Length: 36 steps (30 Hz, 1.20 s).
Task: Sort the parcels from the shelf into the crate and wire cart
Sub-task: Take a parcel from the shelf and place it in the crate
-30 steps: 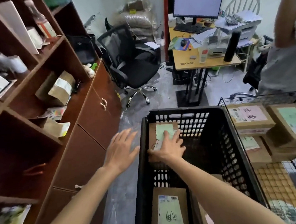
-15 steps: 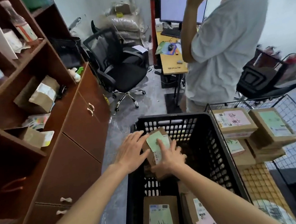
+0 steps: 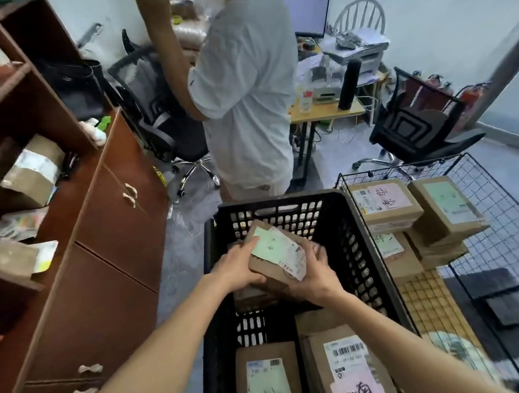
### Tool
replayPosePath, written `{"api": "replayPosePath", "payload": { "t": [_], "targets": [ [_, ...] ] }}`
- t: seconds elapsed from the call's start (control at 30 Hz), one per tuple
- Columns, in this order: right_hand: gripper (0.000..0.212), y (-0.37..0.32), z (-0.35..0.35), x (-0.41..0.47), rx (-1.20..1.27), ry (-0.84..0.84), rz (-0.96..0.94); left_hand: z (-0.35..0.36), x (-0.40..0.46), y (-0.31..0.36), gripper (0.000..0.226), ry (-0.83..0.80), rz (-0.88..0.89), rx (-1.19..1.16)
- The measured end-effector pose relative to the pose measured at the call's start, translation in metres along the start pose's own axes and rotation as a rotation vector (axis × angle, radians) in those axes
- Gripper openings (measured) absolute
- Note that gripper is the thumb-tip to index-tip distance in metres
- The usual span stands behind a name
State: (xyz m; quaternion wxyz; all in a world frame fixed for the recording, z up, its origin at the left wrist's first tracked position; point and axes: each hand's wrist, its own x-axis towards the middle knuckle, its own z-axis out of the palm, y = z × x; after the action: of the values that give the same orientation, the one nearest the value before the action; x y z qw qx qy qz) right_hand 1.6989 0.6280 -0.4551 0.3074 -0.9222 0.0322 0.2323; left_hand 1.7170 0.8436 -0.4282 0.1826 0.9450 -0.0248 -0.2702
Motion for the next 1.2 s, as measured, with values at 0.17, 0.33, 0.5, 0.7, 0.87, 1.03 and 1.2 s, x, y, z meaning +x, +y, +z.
{"api": "replayPosePath", "payload": {
  "t": [0.17,0.33,0.5,0.7,0.87,1.03,1.2],
  "targets": [
    [0.100,0.011,-0.009,-0.004,0.246,0.120,-0.050,0.012,-0.001,0.005,0.100,0.075,-0.001,-0.144],
    [0.097,0.021,-0.037,-0.001,0.087,0.226,-0.061,0.031,0.002,0.033,0.096,0.119,0.019,-0.344],
    [0.089,0.035,-0.043,0.004,-0.134,0.195,-0.090,0.055,0.011,0.048,0.102,0.088,-0.024,-0.462],
    [0.091,0.048,-0.025,0.015,-0.113,0.123,-0.042,0.067,0.023,0.038,0.106,0.051,-0.052,-0.399],
    [0.101,0.050,-0.015,0.029,-0.187,0.062,-0.024,0.077,0.038,0.032,0.102,0.098,-0.054,-0.262],
    [0.102,0.065,0.001,0.040,-0.346,0.037,-0.050,0.093,0.051,0.026,0.100,0.170,-0.030,-0.067],
    [0.096,0.075,0.012,0.054,-0.383,-0.021,-0.033,0.106,0.063,0.018,0.099,0.237,0.064,0.109]
  ]
}}
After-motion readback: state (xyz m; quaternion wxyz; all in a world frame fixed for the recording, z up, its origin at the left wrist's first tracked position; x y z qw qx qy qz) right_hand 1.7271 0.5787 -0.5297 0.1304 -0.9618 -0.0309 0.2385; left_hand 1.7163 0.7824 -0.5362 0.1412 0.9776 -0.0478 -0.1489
